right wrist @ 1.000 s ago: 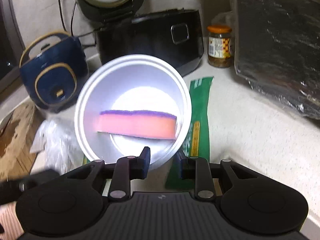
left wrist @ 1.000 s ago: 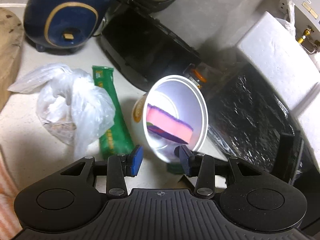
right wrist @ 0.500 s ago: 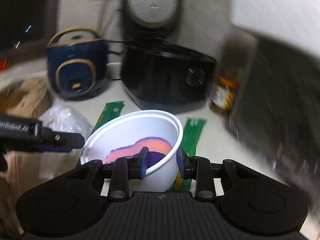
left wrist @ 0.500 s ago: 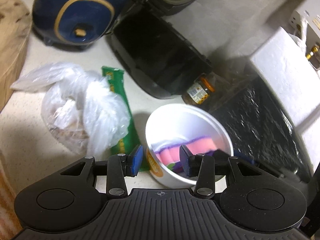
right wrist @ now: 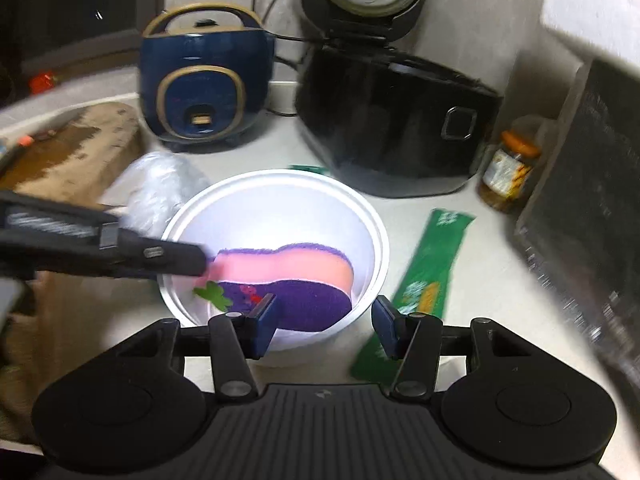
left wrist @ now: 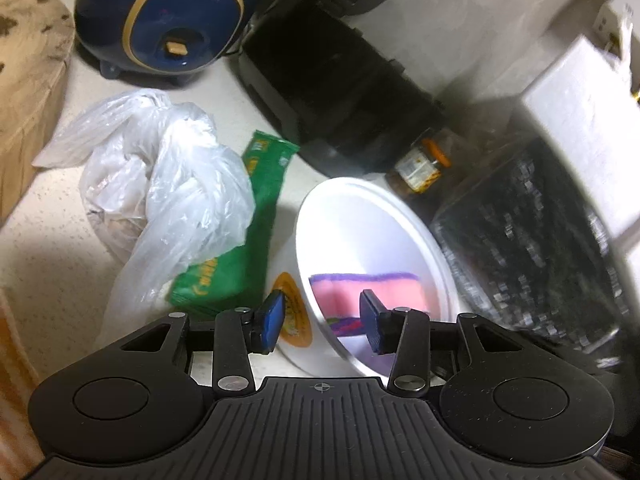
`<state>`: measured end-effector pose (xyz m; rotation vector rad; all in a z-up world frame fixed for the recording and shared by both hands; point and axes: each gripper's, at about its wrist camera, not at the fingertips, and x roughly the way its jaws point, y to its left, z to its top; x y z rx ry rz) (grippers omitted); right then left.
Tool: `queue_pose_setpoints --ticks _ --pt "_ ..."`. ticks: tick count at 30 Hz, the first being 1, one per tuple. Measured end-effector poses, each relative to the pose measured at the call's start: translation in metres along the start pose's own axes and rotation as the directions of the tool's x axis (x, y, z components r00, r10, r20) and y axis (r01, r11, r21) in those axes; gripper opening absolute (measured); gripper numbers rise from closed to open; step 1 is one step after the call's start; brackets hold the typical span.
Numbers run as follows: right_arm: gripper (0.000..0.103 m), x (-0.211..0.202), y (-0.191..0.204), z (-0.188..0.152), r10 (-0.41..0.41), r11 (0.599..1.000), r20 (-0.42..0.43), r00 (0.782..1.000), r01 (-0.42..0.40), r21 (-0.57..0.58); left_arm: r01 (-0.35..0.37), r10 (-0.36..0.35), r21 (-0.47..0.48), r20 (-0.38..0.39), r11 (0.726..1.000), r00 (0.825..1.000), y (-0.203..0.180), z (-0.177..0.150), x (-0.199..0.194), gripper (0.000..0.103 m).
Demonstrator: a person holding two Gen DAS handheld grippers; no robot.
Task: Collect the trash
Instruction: 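Grasp the pink-purple sponge in the cup with the right tool and lift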
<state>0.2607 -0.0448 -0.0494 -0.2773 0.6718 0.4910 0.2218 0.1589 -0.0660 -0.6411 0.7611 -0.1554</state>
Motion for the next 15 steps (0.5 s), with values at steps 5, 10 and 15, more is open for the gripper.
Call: queue_pose_setpoints --ticks 5,10,15 --pt "0.052 -0.015 0.001 -0.009 0.019 1.000 0.042 0.999 -0.019 0.016 -0.044 0.045 0.063 -0.023 0.997 0.999 -0.007 -0.003 0.005 0.045" --pt "0.052 -0.030 0.002 -0.008 -0.042 0.998 0.081 0.996 0.046 -0.047 -0.050 0.052 0.109 -0.017 0.993 0.999 -0.010 -0.004 0.002 0.034" --pt "0.052 -0.039 0.006 -0.001 -0.008 0.996 0.092 0.996 0.016 -0.091 -0.040 0.039 0.101 0.014 0.994 0.999 -0.002 0.000 -0.008 0.028"
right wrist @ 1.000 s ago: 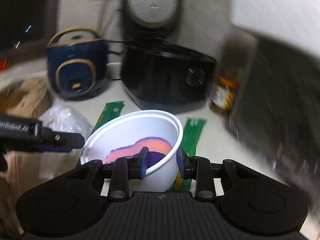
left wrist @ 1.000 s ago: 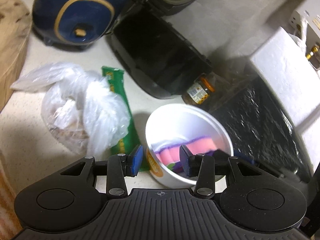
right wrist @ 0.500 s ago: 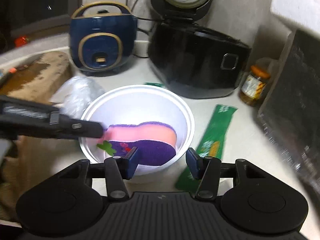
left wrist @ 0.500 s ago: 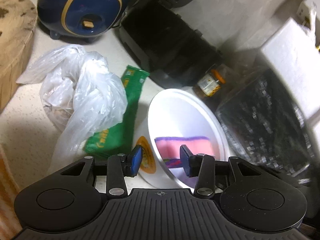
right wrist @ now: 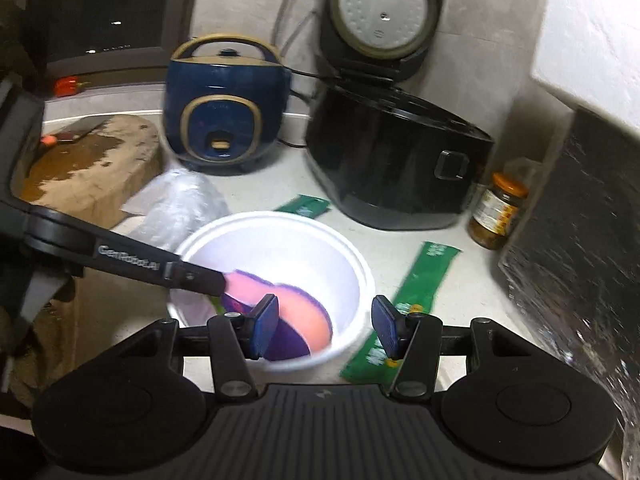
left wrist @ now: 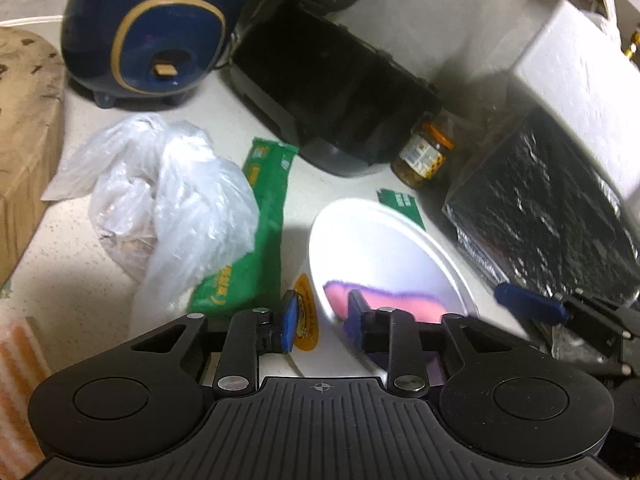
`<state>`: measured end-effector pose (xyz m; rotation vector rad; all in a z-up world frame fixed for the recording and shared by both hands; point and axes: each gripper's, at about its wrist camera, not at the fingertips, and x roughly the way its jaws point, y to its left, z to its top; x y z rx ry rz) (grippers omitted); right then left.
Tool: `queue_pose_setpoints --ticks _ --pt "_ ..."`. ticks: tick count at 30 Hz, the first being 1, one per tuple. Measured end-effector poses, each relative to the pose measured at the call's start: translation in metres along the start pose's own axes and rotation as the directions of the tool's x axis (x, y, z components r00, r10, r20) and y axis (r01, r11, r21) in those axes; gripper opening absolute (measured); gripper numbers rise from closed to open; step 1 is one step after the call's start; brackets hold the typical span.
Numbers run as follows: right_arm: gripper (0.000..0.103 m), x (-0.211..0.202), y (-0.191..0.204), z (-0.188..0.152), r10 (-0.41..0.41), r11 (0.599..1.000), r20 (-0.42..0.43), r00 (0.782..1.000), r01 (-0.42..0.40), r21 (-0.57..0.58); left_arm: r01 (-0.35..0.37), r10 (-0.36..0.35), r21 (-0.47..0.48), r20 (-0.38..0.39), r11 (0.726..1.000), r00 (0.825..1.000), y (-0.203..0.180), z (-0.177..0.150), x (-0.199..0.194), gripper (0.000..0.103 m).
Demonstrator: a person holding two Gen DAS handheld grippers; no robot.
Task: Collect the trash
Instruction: 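Grasp the pink-purple sponge in the cup with the right tool and lift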
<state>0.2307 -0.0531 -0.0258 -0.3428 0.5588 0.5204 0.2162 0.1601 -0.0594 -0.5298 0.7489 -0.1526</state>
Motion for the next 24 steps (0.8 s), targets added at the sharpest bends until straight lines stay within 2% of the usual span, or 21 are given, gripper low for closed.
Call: queue_pose_setpoints --ticks 3,9,14,16,17,18,20,24 --pt "0.051 0.003 0.008 0.008 0.068 0.997 -0.026 0.997 -0.069 -0.035 0.003 -0.003 -0.013 0.017 1.000 1.000 0.006 0.005 -0.006 0.028" --pt "0.051 0.026 0.021 0.025 0.141 0.986 -0.088 0.986 -0.148 -0.075 0.033 -0.031 -0.048 0.041 0.998 0.999 0.013 0.011 -0.018 0.028" --pt "0.051 0.061 0.014 0.028 0.164 0.985 -0.221 0.961 -0.173 -0.023 0.064 -0.063 -0.042 0.026 0.997 0.998 0.011 0.007 -0.021 0.028" --pt "0.042 0.072 0.011 0.026 0.158 0.987 -0.267 0.951 -0.157 0.026 0.074 -0.073 -0.036 0.015 0.997 0.997 0.010 0.005 -0.021 0.029" --pt "0.034 0.074 0.009 0.025 0.171 0.985 -0.270 0.948 -0.163 0.052 0.071 -0.071 -0.031 0.010 0.997 0.997 0.009 0.004 -0.020 0.029" --pt "0.031 0.073 0.007 0.026 0.186 0.982 -0.261 0.947 -0.170 0.085 0.066 -0.066 -0.027 0.005 0.997 0.998 0.008 0.003 -0.020 0.029" --pt "0.030 0.067 0.001 0.029 0.211 0.972 -0.225 0.951 -0.180 0.149 0.053 -0.054 -0.026 -0.002 0.998 0.999 0.008 0.003 -0.018 0.029" --pt "0.030 0.034 -0.021 0.041 0.229 0.937 -0.075 0.971 -0.199 0.286 0.029 -0.029 -0.024 0.003 0.999 1.000 0.008 0.003 -0.013 0.029"
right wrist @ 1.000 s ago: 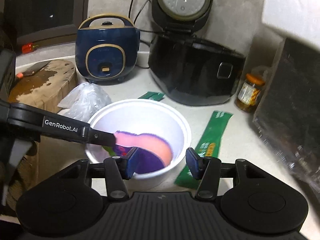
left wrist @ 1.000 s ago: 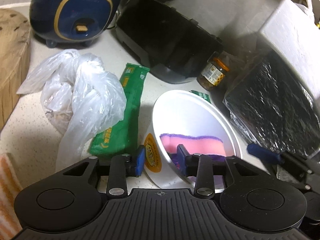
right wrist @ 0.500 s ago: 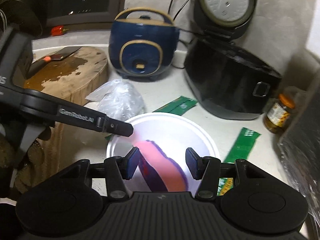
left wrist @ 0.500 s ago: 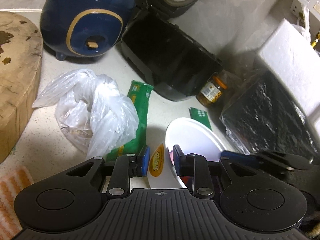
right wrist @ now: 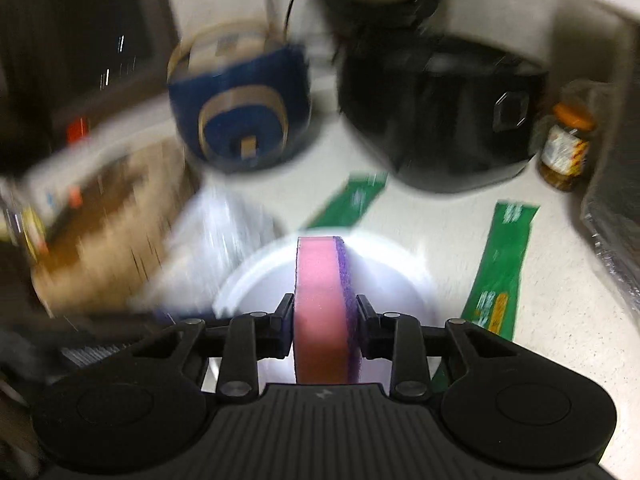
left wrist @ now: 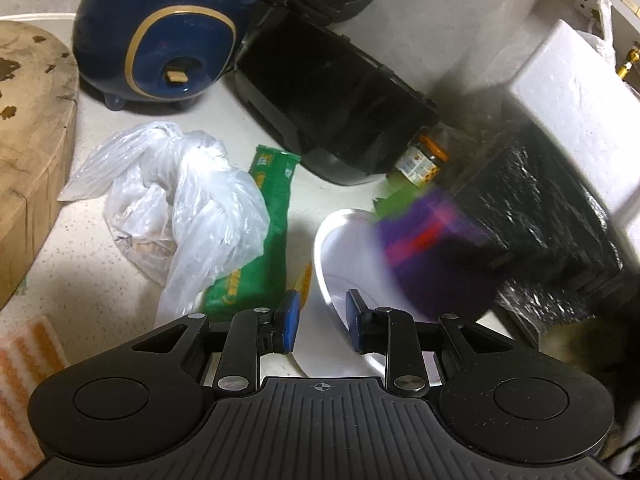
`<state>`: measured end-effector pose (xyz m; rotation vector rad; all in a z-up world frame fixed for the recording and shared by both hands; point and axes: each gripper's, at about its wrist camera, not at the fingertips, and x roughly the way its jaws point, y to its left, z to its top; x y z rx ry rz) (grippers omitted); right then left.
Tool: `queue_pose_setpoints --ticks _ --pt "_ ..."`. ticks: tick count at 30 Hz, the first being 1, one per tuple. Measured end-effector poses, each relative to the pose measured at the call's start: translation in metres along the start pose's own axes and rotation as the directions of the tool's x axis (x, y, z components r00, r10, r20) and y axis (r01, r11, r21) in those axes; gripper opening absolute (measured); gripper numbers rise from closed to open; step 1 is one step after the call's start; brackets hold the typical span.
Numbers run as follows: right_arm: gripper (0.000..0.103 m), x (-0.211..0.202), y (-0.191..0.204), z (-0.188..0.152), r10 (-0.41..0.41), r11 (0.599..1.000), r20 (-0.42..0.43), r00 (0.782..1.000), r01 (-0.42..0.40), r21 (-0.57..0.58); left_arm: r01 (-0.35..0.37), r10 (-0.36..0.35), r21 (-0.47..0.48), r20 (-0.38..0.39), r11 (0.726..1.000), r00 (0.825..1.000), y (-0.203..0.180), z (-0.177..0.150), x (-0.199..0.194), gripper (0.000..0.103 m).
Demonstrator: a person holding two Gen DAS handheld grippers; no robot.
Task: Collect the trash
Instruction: 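Grasp the pink-purple sponge in the cup with the right tool and lift, then grasp the white cup rim with the left tool while the right tool holds the sponge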
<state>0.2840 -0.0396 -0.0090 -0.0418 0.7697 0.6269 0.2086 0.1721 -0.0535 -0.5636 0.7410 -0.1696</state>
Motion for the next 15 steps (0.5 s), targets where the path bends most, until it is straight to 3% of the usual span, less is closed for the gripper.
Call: queue_pose_setpoints --ticks 3,6,10,12,15 --pt "0.030 -0.034 -0.019 0.006 -0.021 0.995 0.128 0.992 0.008 0.100 -0.006 0.006 -0.012 -0.007 1.000 1.000 0.001 -0.001 0.007 0.032" --pt "0.030 -0.056 -0.039 0.003 -0.166 0.976 0.208 0.964 0.130 0.176 -0.023 0.023 -0.009 -0.013 1.000 1.000 -0.003 -0.003 0.015 0.035" --pt "0.030 -0.063 -0.062 -0.016 -0.326 0.923 0.210 0.922 0.262 0.282 -0.041 0.042 0.030 -0.019 0.999 0.999 -0.011 -0.007 0.025 0.035" --pt "0.030 -0.058 -0.067 -0.027 -0.372 0.901 0.183 0.910 0.307 0.307 -0.049 0.051 0.060 -0.033 0.997 0.998 -0.015 -0.008 0.030 0.028" --pt "0.030 -0.045 -0.073 -0.044 -0.368 0.885 0.137 0.920 0.302 0.355 -0.047 0.049 0.040 -0.035 0.998 0.998 -0.015 -0.010 0.030 0.015"
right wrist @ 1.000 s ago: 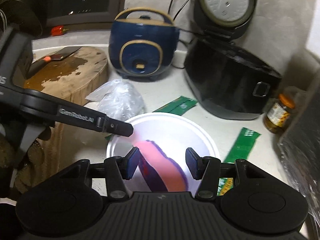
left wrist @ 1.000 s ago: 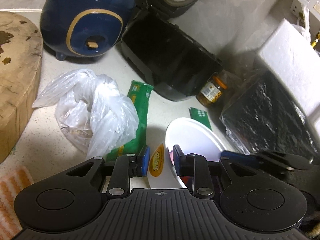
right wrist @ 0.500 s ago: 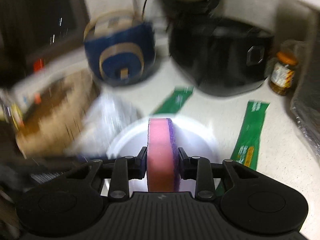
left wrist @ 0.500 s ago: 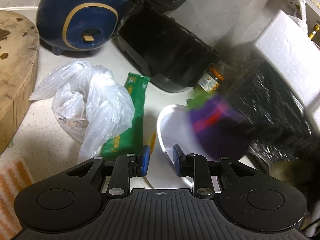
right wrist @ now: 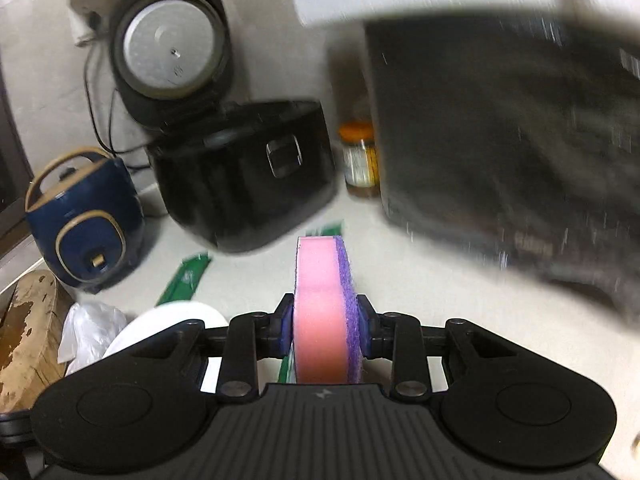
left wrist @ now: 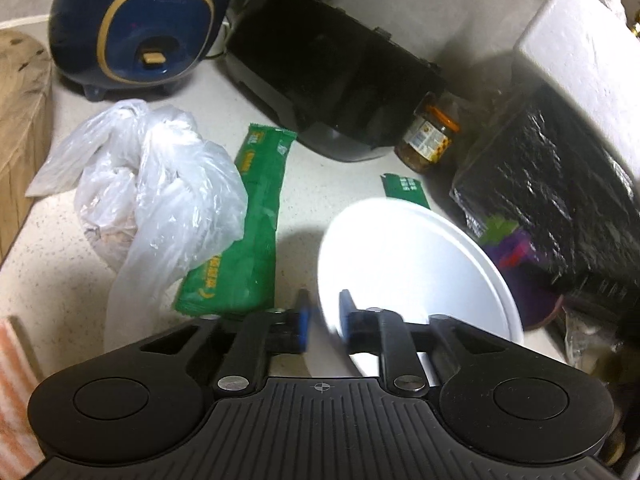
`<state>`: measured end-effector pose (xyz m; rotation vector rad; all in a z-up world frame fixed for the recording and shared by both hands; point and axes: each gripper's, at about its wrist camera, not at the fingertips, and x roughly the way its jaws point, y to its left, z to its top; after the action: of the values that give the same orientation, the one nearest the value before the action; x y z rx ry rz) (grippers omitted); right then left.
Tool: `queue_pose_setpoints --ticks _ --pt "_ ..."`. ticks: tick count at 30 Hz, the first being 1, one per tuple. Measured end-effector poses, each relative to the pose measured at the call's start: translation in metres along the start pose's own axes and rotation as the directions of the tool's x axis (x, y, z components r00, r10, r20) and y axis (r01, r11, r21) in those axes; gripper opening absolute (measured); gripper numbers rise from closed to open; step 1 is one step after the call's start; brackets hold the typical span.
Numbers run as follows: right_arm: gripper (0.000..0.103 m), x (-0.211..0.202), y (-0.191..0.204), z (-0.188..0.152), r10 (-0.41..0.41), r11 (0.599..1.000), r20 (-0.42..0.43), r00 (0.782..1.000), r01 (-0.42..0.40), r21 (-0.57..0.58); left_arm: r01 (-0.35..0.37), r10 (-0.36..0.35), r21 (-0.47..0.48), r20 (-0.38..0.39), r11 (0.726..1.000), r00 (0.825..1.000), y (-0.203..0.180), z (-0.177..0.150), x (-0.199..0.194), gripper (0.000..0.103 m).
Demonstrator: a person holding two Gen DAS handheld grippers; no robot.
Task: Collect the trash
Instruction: 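Grasp the white cup rim with the left tool while the right tool holds the sponge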
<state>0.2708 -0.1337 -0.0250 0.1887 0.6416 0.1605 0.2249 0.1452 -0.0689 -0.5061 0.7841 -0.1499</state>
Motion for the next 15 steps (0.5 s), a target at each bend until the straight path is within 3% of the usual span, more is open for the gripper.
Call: queue_pose_setpoints --ticks 2,5,11,15 --pt "0.030 0.008 -0.002 -0.011 0.024 0.999 -0.039 0.999 -0.023 0.029 0.025 -0.024 -0.027 0.032 0.999 0.999 0.001 0.000 -0.006 0.014" --pt "0.030 0.015 0.004 -0.025 0.060 0.998 -0.078 0.995 -0.057 0.042 0.009 -0.011 0.022 0.088 1.000 0.996 -0.003 0.004 -0.016 0.013" --pt "0.030 0.019 0.026 -0.035 0.123 0.992 -0.119 0.985 -0.122 0.016 -0.137 0.095 0.215 0.196 0.967 0.976 -0.022 0.009 -0.036 0.013" --pt "0.030 0.025 0.034 -0.041 0.130 0.991 -0.136 0.982 -0.131 0.005 -0.122 0.094 0.161 0.173 0.979 0.980 -0.012 0.010 -0.035 0.013"
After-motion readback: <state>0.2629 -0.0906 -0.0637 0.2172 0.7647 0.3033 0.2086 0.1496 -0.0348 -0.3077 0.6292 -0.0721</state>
